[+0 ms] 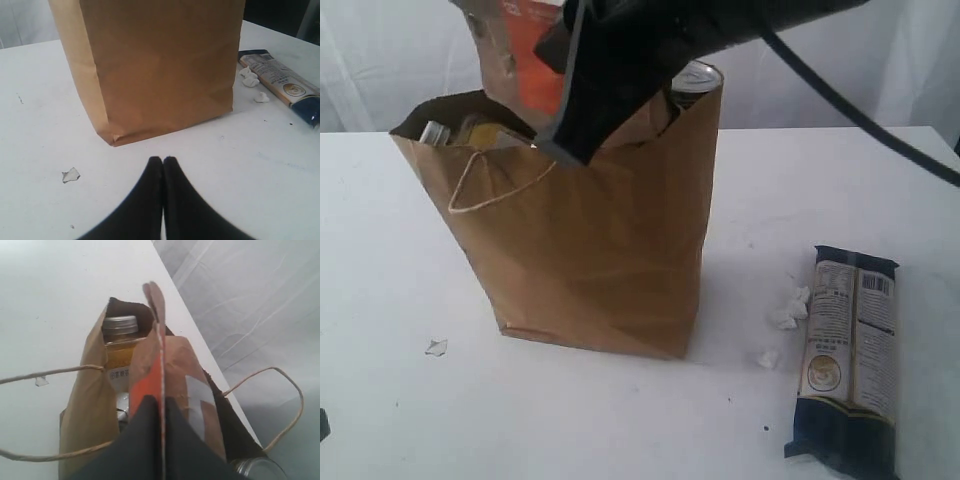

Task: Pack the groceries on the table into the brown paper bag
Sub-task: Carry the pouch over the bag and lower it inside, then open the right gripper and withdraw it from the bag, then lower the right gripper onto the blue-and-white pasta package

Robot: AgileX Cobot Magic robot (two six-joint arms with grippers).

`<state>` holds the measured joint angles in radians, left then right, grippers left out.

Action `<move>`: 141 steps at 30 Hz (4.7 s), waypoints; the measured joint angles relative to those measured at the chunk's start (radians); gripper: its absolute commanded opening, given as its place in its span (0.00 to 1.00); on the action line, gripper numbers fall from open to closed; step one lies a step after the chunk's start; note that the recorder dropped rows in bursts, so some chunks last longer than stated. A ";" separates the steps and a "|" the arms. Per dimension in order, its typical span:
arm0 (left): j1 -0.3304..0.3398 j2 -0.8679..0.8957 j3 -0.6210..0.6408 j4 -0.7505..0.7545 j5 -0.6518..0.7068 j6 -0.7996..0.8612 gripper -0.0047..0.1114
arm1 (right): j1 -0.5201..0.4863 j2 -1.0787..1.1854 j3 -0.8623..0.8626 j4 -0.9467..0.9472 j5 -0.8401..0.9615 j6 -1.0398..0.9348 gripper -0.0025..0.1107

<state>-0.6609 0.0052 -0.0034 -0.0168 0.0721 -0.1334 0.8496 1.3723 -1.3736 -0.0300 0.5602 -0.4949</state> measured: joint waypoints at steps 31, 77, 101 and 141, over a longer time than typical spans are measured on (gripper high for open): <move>0.000 0.000 0.000 0.000 0.000 0.000 0.04 | -0.065 -0.022 -0.002 -0.147 0.009 0.216 0.02; 0.000 0.000 0.000 0.000 0.000 0.000 0.04 | -0.023 0.189 -0.087 0.078 -0.059 0.126 0.49; 0.000 0.000 0.000 0.000 0.000 0.000 0.04 | -0.035 -0.155 -0.091 -0.392 0.152 0.556 0.46; 0.000 0.000 0.000 0.000 0.000 0.000 0.04 | -0.208 -0.377 0.740 -0.585 0.325 1.662 0.66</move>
<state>-0.6609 0.0052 -0.0034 -0.0168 0.0721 -0.1334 0.6419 0.9955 -0.6333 -0.6148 0.8855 1.1671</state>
